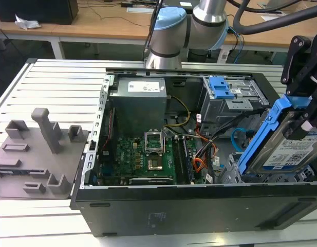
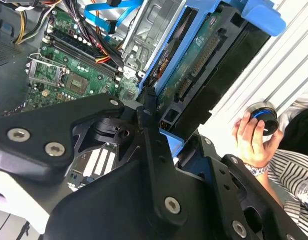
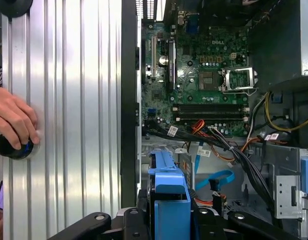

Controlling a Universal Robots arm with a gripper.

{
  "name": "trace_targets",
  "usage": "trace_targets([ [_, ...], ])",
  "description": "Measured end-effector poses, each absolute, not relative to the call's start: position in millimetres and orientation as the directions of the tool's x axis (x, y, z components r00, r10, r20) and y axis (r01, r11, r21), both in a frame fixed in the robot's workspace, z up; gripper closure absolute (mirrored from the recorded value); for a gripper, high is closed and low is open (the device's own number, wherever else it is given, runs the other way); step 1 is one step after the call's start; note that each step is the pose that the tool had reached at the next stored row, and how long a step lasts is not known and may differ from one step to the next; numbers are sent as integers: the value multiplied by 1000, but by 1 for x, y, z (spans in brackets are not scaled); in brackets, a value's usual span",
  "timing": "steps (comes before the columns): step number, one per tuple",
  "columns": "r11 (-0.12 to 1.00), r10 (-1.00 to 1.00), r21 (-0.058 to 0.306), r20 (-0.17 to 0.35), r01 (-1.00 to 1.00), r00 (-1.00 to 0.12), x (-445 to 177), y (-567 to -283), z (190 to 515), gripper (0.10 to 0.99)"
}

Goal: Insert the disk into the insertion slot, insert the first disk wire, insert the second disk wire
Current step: 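Insert the disk into the insertion slot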

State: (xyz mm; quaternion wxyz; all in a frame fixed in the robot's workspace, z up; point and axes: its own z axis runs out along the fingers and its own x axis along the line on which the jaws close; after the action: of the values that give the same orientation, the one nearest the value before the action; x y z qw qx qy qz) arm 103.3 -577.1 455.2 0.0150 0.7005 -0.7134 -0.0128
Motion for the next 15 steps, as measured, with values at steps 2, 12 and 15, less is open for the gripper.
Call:
trace_targets([
  [2,18,-1000,39,3,-999,-18,103,-577,453,722],
  [12,18,-1000,39,3,-999,-18,104,-571,449,722],
  [15,18,-1000,39,3,-999,-18,104,-563,449,722],
])
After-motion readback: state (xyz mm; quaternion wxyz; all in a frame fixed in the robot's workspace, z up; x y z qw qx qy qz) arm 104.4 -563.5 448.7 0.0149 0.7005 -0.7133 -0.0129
